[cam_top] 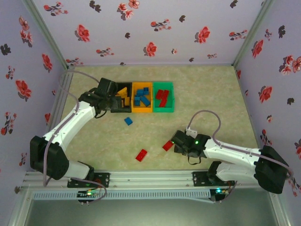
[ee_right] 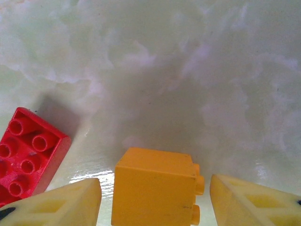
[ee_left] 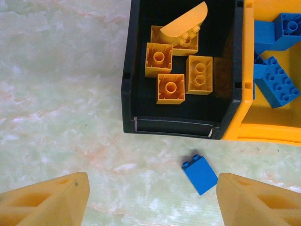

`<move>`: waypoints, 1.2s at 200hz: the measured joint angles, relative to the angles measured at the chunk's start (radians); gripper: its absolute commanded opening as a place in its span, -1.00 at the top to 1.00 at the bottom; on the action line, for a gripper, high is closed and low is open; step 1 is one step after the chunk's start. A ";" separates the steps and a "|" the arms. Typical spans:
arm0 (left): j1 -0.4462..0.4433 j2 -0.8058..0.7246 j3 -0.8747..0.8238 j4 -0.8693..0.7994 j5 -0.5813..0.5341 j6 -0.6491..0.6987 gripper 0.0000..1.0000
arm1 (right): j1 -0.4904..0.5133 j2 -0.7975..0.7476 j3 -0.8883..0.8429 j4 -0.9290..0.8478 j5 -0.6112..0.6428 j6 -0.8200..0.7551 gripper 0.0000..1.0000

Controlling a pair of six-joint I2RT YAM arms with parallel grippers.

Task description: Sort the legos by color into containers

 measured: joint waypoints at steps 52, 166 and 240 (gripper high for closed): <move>-0.001 -0.004 0.000 -0.001 0.003 0.000 -0.44 | 0.000 0.014 -0.006 0.025 0.000 0.000 0.03; -0.003 -0.047 -0.008 -0.002 0.019 0.000 -0.43 | -0.122 0.157 0.311 0.016 0.097 -0.258 0.17; -0.002 -0.114 -0.079 0.003 0.053 -0.008 -0.43 | -0.130 0.624 0.922 0.235 0.043 -0.531 0.18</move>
